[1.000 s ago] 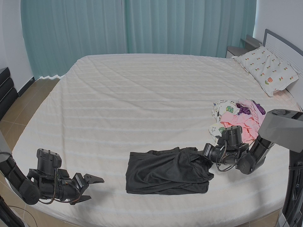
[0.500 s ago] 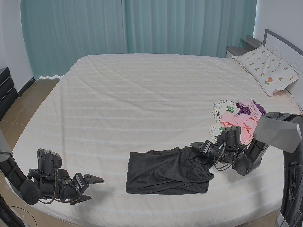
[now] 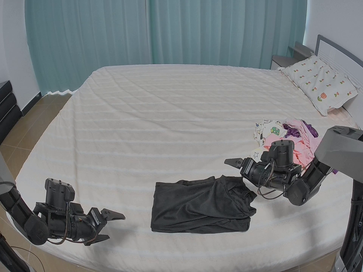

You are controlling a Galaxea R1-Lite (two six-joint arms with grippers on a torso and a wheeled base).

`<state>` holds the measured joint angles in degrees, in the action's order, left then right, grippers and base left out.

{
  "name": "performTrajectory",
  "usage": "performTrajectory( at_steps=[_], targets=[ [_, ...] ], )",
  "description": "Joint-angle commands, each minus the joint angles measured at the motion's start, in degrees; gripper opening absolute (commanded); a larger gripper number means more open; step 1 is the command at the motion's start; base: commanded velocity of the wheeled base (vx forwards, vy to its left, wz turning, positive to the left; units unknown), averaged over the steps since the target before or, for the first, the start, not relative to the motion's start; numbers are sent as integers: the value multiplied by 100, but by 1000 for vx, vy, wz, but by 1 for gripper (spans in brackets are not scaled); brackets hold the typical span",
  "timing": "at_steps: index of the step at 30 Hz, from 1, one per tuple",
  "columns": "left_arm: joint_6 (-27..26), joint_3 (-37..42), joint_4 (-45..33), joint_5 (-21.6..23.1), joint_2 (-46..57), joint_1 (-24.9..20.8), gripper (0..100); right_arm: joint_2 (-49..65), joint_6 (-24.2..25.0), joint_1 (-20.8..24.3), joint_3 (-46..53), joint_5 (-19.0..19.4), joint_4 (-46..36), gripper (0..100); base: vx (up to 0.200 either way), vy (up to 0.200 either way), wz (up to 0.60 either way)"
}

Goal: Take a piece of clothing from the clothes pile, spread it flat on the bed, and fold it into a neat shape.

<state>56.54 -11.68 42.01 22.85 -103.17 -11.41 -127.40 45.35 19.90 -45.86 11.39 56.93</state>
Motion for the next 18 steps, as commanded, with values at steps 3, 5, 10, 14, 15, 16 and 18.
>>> performTrajectory(
  at_steps=[3, 5, 10, 14, 15, 16, 18],
  targets=[
    [6, 8, 0, 1, -19, -2, 100, -452, -88, 427, -239, -31, -138, 100, 0, 0, 0],
    [-3, -1, 0, 1, -37, -2, 100, -637, -114, 454, -371, -22, -156, 100, 0, 0, 0],
    [-3, -10, 0, 1, -54, -2, 100, -742, -492, 427, -309, -22, -156, 100, 0, 0, 0],
    [-3, -10, 0, 1, -81, -2, 100, -698, -896, 313, -46, 39, -130, 100, 0, 0, 0],
    [-3, -10, 0, 1, -98, -2, 100, -672, -1002, 287, 16, 83, -130, 100, 0, 0, 0],
    [-3, -10, 0, 1, -98, -2, 100, -654, -1116, 260, 86, 162, -138, 100, 0, 0, 0],
    [-3, -10, 0, 1, -107, -2, 100, -654, -1169, 243, 121, 197, -130, 100, 0, 0, 0]
  ],
)
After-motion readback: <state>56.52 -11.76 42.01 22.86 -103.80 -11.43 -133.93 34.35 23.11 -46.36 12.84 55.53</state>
